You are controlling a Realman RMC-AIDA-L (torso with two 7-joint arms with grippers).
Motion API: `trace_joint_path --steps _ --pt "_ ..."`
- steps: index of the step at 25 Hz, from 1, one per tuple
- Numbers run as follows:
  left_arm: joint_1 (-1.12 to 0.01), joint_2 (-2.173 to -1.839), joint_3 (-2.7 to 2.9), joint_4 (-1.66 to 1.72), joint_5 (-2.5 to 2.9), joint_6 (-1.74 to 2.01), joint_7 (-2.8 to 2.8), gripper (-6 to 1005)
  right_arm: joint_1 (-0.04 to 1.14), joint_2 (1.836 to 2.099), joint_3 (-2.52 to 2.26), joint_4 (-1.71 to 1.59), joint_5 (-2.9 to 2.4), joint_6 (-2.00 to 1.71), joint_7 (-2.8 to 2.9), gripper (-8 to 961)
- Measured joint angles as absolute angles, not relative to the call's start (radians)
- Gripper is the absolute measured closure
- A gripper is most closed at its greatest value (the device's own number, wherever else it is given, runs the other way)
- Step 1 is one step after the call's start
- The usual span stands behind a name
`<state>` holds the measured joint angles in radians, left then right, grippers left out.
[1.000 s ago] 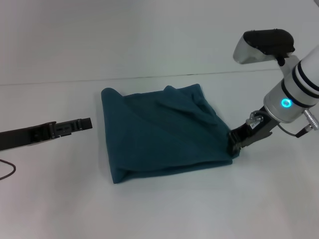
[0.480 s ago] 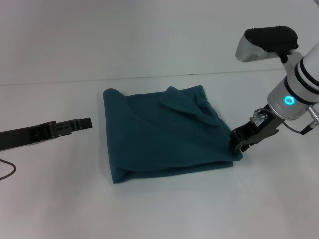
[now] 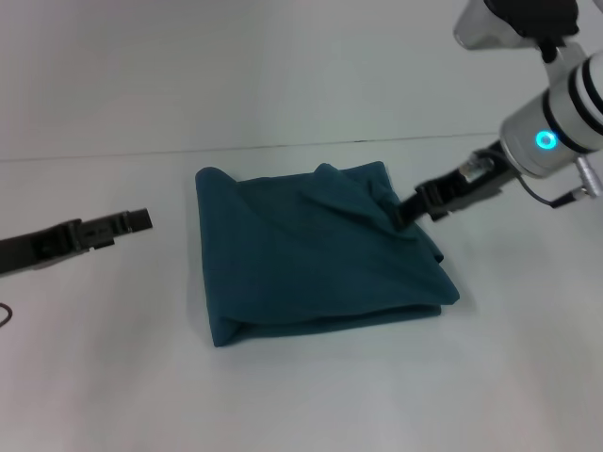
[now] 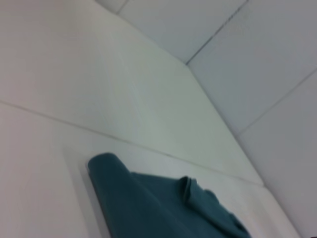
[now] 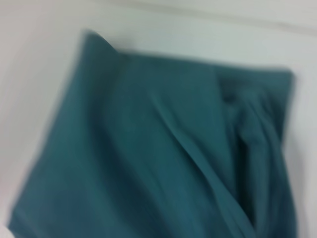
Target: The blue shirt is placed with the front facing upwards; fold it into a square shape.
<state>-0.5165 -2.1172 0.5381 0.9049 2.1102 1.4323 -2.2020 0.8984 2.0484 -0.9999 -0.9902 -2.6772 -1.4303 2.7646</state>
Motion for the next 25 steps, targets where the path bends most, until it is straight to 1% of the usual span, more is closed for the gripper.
trace_joint_path --steps 2,3,4,8,16,21,25 --pt "-0.516 -2.115 0.528 0.905 2.093 1.437 -2.203 49 0.907 2.053 -1.005 -0.990 -2.654 -1.391 2.734 353" --pt "-0.516 -2.114 0.527 0.905 2.082 1.439 -2.204 49 0.918 2.063 -1.018 -0.978 -2.654 -1.342 2.698 316" --pt "-0.514 -2.112 0.526 0.905 2.070 1.440 -2.205 49 0.918 2.063 -1.018 -0.978 -2.654 -1.342 2.698 317" --pt "-0.512 -2.108 0.518 0.906 2.047 1.450 -2.207 49 0.951 2.082 -1.061 -0.931 -2.731 -1.207 2.682 322" --pt "-0.512 -2.104 0.510 0.906 2.024 1.451 -2.209 50 0.998 2.086 -1.150 -0.792 -2.760 -1.020 2.678 332" --pt "-0.515 -2.103 0.503 0.905 2.021 1.445 -2.209 50 1.028 2.098 -1.250 -0.707 -2.751 -0.902 2.664 333" --pt "-0.515 -2.104 0.503 0.903 2.020 1.434 -2.209 50 1.048 2.101 -1.352 -0.651 -2.715 -0.837 2.662 333"
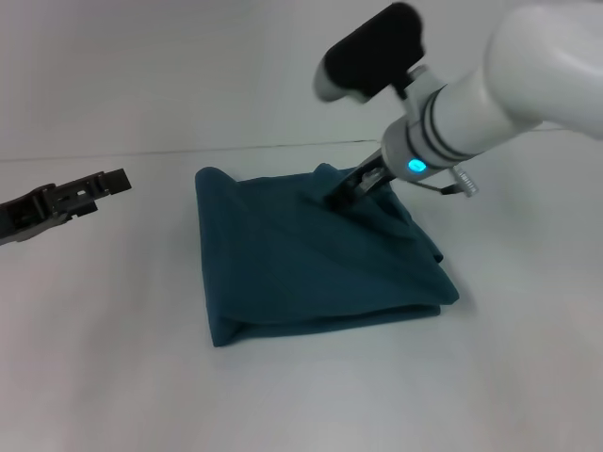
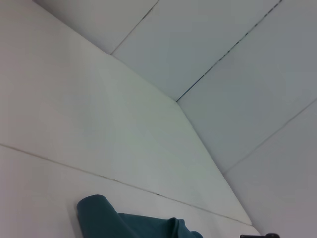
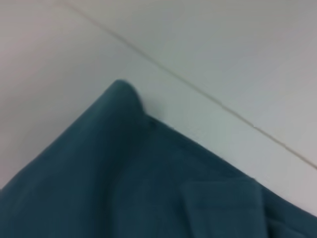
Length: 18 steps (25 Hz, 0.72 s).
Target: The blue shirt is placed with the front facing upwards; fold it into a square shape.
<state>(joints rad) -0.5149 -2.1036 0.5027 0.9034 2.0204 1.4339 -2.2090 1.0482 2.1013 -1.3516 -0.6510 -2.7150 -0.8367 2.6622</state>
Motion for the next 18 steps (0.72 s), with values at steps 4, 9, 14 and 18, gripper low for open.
trace_joint_path --steps 4,9,14,18 --pt "-0.512 -2.107 0.503 0.903 2.011 1.428 -2.209 50 1.062 2.102 -1.427 -0.610 -2.706 -0.790 2.672 333" --pt "-0.511 -2.109 0.503 0.901 2.008 1.421 -2.209 50 1.085 2.100 -1.447 -0.550 -2.716 -0.764 2.675 334" --pt "-0.515 -2.106 0.503 0.876 1.999 1.417 -2.201 50 1.088 2.099 -1.449 -0.537 -2.772 -0.755 2.717 334" --pt "-0.515 -2.105 0.503 0.874 1.999 1.416 -2.200 50 1.093 2.101 -1.451 -0.528 -2.847 -0.735 2.775 335"
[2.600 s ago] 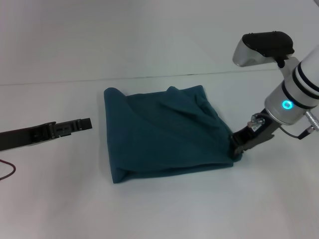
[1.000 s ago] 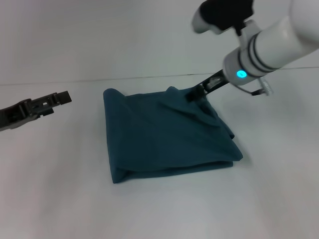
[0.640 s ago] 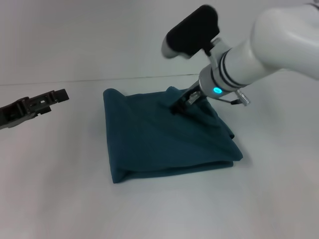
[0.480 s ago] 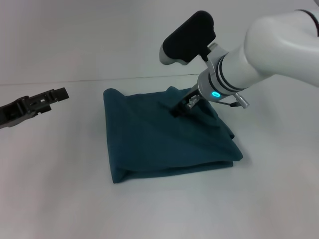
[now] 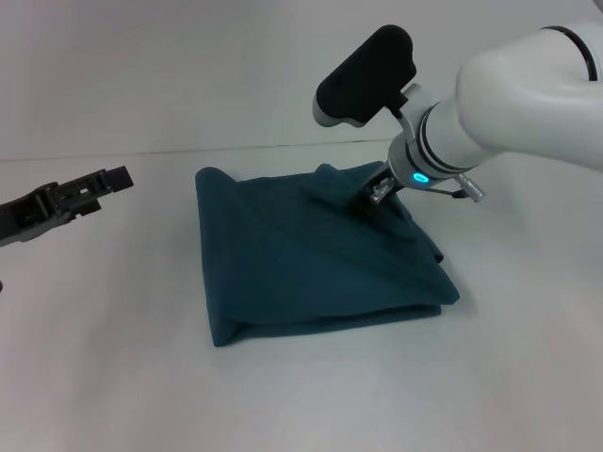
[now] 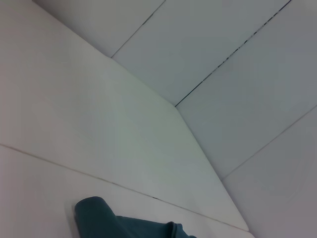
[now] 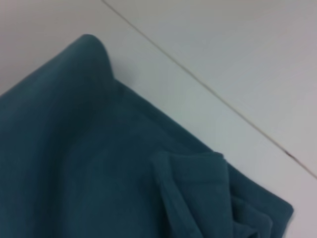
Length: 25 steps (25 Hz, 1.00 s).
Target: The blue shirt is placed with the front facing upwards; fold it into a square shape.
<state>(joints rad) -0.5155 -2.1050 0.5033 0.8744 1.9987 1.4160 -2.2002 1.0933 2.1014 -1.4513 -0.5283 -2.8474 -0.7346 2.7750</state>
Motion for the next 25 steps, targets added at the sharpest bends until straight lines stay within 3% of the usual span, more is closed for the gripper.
trace_joint_path --steps 9,17,25 --pt "-0.514 -2.105 0.502 0.874 1.997 1.413 -2.200 50 1.096 2.101 -1.464 -0.517 -2.893 -0.725 2.823 336" --pt "-0.519 -2.103 0.501 0.870 1.997 1.406 -2.200 50 1.085 2.055 -1.463 -0.525 -2.931 -0.757 2.974 337" --pt "-0.517 -2.103 0.501 0.868 1.997 1.407 -2.201 50 1.054 2.050 -1.434 -0.584 -2.932 -0.761 2.984 337"
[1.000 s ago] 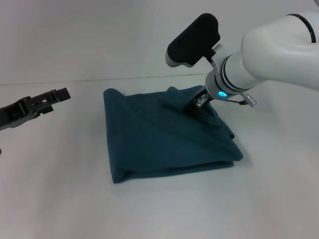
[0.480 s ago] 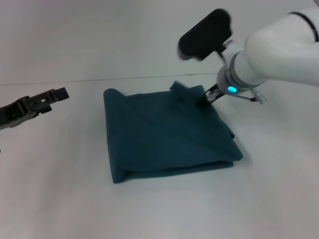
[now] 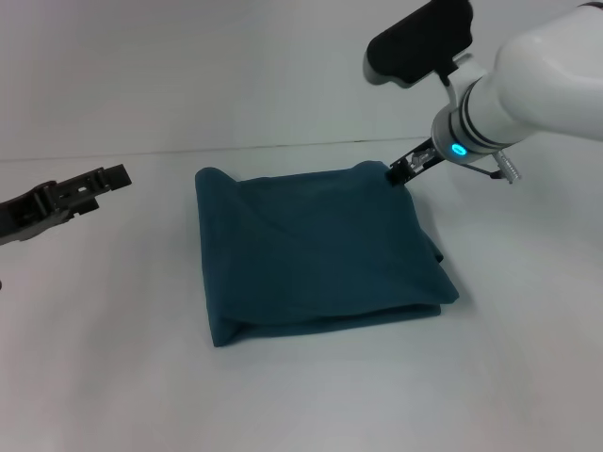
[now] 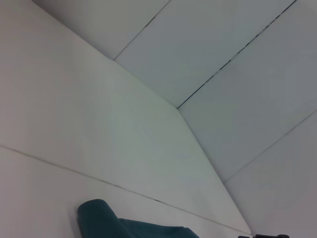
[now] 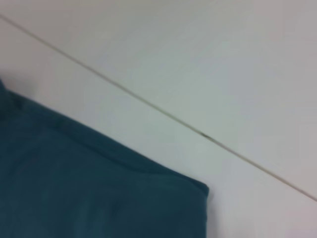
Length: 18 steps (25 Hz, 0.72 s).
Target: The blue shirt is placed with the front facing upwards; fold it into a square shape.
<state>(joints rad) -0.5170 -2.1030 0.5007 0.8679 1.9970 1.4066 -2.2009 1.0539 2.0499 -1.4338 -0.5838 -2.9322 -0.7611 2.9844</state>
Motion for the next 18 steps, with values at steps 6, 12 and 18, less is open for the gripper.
trace_joint_path --steps 6,12,18 --pt "-0.515 -2.101 0.488 0.868 1.996 1.407 -2.200 49 0.978 2.062 -1.258 -0.757 -2.873 -0.834 2.891 336" --pt "-0.519 -2.098 0.489 0.871 2.001 1.419 -2.204 49 0.885 2.030 -1.014 -0.839 -2.412 -1.069 2.556 336" --pt "-0.513 -2.089 0.487 0.874 2.017 1.461 -2.205 49 0.731 1.985 -0.853 -0.837 -1.984 -1.360 2.280 336"
